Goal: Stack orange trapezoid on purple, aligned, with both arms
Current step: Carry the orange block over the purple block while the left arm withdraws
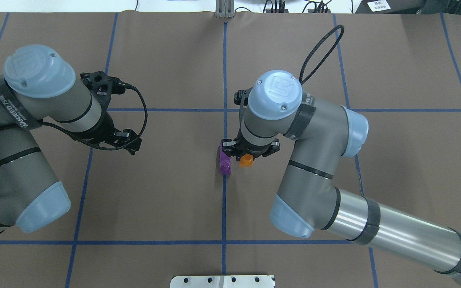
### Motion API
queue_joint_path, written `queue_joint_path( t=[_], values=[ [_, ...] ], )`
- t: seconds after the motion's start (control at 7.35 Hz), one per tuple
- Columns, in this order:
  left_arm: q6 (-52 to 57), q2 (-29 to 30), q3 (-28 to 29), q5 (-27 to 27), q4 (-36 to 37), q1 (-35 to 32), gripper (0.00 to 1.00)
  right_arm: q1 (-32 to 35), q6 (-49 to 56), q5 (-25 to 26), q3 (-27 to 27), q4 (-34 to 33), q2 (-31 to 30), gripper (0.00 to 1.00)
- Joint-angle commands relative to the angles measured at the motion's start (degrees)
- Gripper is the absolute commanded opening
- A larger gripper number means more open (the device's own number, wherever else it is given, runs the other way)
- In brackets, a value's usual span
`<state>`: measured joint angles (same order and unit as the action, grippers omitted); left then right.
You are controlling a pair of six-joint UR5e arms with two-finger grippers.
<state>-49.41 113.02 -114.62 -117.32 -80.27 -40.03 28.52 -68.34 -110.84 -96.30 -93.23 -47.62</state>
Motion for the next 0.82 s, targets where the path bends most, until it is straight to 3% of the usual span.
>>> queue_joint_path(
  t=[0.0, 0.41, 0.68],
  values=[
    [0.0, -0.3, -0.1, 0.0, -0.2, 0.0, 1.00, -1.2, -0.4, 1.2, 2.2, -0.2, 1.5, 0.00],
    [0.0, -0.4, -0.2, 0.0, -0.1, 0.0, 1.00, -1.4, -0.3, 1.2, 7.1, 0.2, 5.2, 0.00],
    [0.0, -0.4, -0.2, 0.0, -0.2, 0.0, 1.00, -1.6, 0.4, 1.2, 7.4, 0.2, 4.7, 0.00]
  ],
)
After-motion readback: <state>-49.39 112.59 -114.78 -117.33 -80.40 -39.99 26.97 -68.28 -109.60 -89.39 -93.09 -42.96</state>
